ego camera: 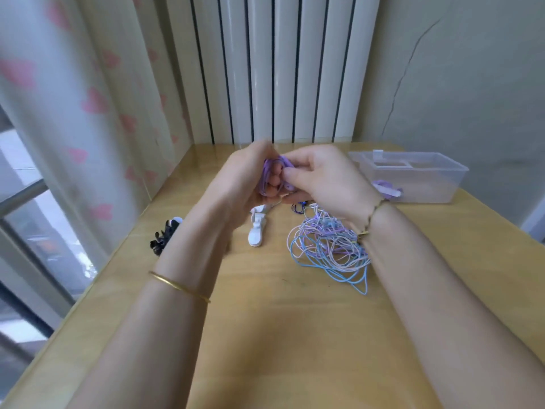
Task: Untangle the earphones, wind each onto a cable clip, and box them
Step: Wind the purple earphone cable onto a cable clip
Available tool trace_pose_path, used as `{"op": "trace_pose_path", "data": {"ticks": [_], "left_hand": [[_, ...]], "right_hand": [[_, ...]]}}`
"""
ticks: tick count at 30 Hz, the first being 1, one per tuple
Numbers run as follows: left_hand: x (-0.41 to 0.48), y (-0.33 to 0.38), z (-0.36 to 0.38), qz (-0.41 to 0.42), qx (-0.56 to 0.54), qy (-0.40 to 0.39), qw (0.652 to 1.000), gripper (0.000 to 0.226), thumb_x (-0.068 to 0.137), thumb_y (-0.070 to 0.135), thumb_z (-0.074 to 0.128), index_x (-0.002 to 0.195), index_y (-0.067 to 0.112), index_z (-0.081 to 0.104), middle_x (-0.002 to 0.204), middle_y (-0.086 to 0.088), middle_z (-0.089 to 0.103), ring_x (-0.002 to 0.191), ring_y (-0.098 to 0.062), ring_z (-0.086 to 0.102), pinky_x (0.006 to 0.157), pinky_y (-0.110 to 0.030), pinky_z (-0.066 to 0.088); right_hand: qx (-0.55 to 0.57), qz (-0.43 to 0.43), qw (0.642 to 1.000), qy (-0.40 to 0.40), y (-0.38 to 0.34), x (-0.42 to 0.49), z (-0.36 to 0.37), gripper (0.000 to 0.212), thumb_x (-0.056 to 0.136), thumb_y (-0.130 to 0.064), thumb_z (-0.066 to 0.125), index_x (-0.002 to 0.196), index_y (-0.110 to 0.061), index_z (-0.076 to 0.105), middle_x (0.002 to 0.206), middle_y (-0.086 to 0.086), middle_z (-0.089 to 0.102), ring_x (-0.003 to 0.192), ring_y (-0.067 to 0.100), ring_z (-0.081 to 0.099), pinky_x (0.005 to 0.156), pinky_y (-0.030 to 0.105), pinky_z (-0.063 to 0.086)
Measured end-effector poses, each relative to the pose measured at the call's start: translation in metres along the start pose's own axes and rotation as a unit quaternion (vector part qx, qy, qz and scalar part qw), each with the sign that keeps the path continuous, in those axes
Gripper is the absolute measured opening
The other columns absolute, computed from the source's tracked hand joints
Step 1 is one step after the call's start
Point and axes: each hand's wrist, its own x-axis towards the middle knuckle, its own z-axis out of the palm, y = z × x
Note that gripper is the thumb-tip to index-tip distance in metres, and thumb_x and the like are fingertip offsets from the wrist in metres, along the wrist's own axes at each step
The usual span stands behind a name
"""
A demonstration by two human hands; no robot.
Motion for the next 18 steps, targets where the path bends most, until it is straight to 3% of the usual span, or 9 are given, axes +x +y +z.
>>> {"op": "trace_pose_path", "data": {"ticks": [2, 3, 5, 7, 10, 14, 18], "left_hand": [[0.002, -0.004, -0.007, 0.000, 0.001, 0.024, 1.000, 0.023, 0.084, 0.011, 0.038, 0.069, 0.003, 0.054, 0.054, -0.010, 0.046, 0.064, -0.027, 0.047, 0.073, -0.038, 0.054], [0.003, -0.006, -0.008, 0.005, 0.011, 0.040, 0.999, 0.023, 0.085, 0.011, 0.039, 0.070, 0.003, 0.054, 0.051, -0.008, 0.047, 0.062, -0.026, 0.048, 0.065, -0.032, 0.055], [0.004, -0.010, -0.011, 0.029, 0.034, 0.074, 0.996, 0.029, 0.089, 0.012, 0.038, 0.064, 0.005, 0.052, 0.042, -0.002, 0.047, 0.049, -0.022, 0.048, 0.051, -0.023, 0.050], [0.006, -0.014, -0.012, 0.054, 0.058, 0.097, 0.992, 0.035, 0.091, 0.013, 0.037, 0.059, 0.006, 0.050, 0.039, 0.000, 0.047, 0.040, -0.018, 0.046, 0.049, -0.024, 0.048], [0.007, -0.017, -0.014, 0.064, 0.061, 0.114, 0.990, 0.039, 0.092, 0.013, 0.034, 0.057, 0.005, 0.049, 0.038, 0.000, 0.048, 0.037, -0.018, 0.047, 0.054, -0.033, 0.052], [0.009, -0.022, -0.012, 0.082, 0.049, 0.105, 0.990, 0.039, 0.093, 0.014, 0.033, 0.060, 0.002, 0.051, 0.042, -0.002, 0.051, 0.042, -0.022, 0.047, 0.067, -0.061, 0.054], [0.013, -0.030, -0.014, 0.112, 0.067, 0.116, 0.985, 0.027, 0.097, 0.020, 0.036, 0.072, 0.010, 0.042, 0.048, -0.003, 0.048, 0.039, -0.019, 0.044, 0.066, -0.063, 0.053]], "right_hand": [[0.007, 0.003, 1.000, 0.021, 0.006, 0.007, 0.011, 0.019, 0.093, -0.001, 0.052, 0.098, -0.004, 0.070, 0.085, 0.020, 0.068, 0.075, 0.021, 0.062, 0.080, 0.044, 0.057], [0.014, 0.006, 0.999, 0.030, 0.009, 0.009, 0.016, 0.017, 0.092, -0.002, 0.054, 0.096, -0.005, 0.070, 0.087, 0.022, 0.068, 0.075, 0.024, 0.063, 0.081, 0.047, 0.057], [0.021, 0.010, 0.999, 0.040, 0.014, 0.012, 0.022, 0.016, 0.092, -0.003, 0.056, 0.092, -0.009, 0.071, 0.080, 0.016, 0.068, 0.074, 0.025, 0.065, 0.080, 0.048, 0.057], [0.026, 0.008, 0.999, 0.038, 0.017, 0.013, 0.024, 0.017, 0.093, -0.004, 0.055, 0.087, -0.013, 0.068, 0.074, 0.009, 0.066, 0.076, 0.028, 0.066, 0.079, 0.047, 0.057], [0.031, 0.009, 0.998, 0.046, 0.021, 0.013, 0.026, 0.022, 0.093, -0.003, 0.052, 0.082, -0.016, 0.065, 0.072, 0.007, 0.064, 0.081, 0.034, 0.068, 0.078, 0.049, 0.057], [0.018, 0.001, 0.998, 0.063, 0.025, 0.011, 0.028, 0.022, 0.095, -0.001, 0.046, 0.091, -0.008, 0.066, 0.074, 0.010, 0.065, 0.078, 0.034, 0.069, 0.069, 0.042, 0.058], [-0.032, -0.014, 0.995, 0.094, 0.027, 0.009, 0.029, 0.021, 0.094, -0.002, 0.045, 0.096, -0.004, 0.066, 0.077, 0.012, 0.066, 0.074, 0.029, 0.065, 0.066, 0.038, 0.058]]}}
